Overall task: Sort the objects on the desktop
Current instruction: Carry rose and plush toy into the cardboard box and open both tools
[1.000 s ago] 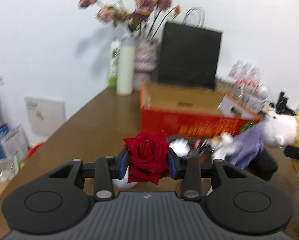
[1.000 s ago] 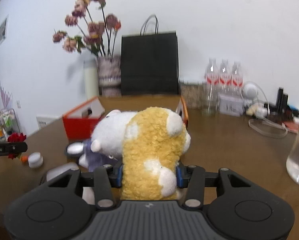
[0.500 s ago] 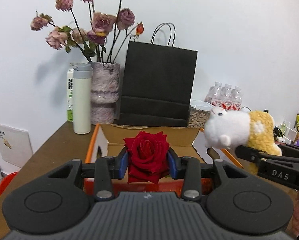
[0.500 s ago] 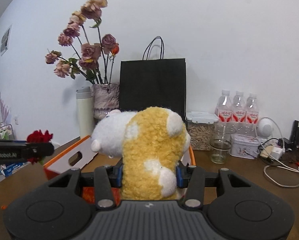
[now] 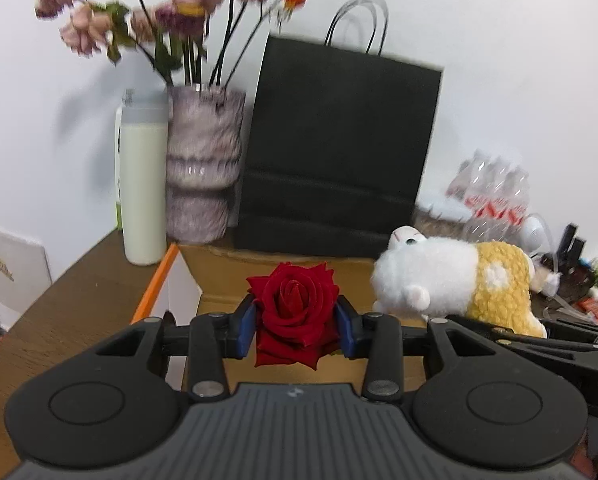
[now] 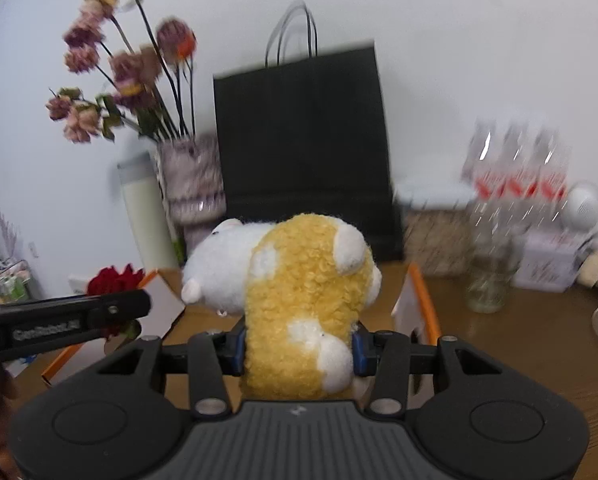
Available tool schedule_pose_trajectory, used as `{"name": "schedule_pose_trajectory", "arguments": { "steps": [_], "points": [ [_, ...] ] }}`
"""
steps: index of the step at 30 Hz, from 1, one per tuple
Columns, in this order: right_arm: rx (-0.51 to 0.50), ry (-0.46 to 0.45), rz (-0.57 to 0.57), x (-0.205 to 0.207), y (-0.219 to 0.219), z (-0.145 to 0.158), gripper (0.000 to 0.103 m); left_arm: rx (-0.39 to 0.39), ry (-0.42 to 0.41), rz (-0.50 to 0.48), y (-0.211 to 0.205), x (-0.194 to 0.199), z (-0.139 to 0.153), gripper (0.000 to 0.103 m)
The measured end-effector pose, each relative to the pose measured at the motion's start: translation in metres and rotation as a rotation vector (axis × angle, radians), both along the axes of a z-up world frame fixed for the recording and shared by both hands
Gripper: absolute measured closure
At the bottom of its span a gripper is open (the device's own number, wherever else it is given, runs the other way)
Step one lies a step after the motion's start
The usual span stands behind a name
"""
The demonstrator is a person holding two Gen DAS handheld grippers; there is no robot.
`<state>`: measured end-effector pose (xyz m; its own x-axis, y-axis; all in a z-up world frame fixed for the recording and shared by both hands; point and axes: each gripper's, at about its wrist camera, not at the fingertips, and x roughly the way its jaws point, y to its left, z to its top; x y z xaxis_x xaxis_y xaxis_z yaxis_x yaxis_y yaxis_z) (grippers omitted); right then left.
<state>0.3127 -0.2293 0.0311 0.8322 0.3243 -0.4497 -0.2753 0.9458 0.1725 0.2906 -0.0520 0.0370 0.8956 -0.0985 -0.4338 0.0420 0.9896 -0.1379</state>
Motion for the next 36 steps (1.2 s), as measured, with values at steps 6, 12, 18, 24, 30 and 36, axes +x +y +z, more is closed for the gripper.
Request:
{"name": "schedule_pose_trajectory", "arguments": {
  "steps": [6,12,18,24,30,36],
  "points": [
    [-0.049,0.089,0.024,0.029,0.014,-0.022,0.058,0.013,0.133,0.004,0.001,0.03,-0.029,0.062],
    [-0.082,0.136,0.02,0.036,0.017,-0.034,0.058,0.001,0.194,0.012,0.006,0.039,-0.04,0.061],
    [-0.092,0.162,0.024,0.034,0.017,-0.04,0.055,-0.015,0.207,-0.003,0.006,0.036,-0.04,0.044],
    [-0.108,0.181,0.029,0.031,0.016,-0.041,0.026,0.002,0.182,0.006,0.007,0.033,-0.036,0.003],
    [-0.124,0.127,0.065,0.015,0.023,-0.027,0.003,0.019,0.13,-0.015,0.002,0.023,-0.028,0.0],
    [-0.113,0.057,0.053,-0.003,0.014,-0.008,0.003,-0.014,0.059,-0.011,0.009,0.007,-0.014,0.0]
  ]
}}
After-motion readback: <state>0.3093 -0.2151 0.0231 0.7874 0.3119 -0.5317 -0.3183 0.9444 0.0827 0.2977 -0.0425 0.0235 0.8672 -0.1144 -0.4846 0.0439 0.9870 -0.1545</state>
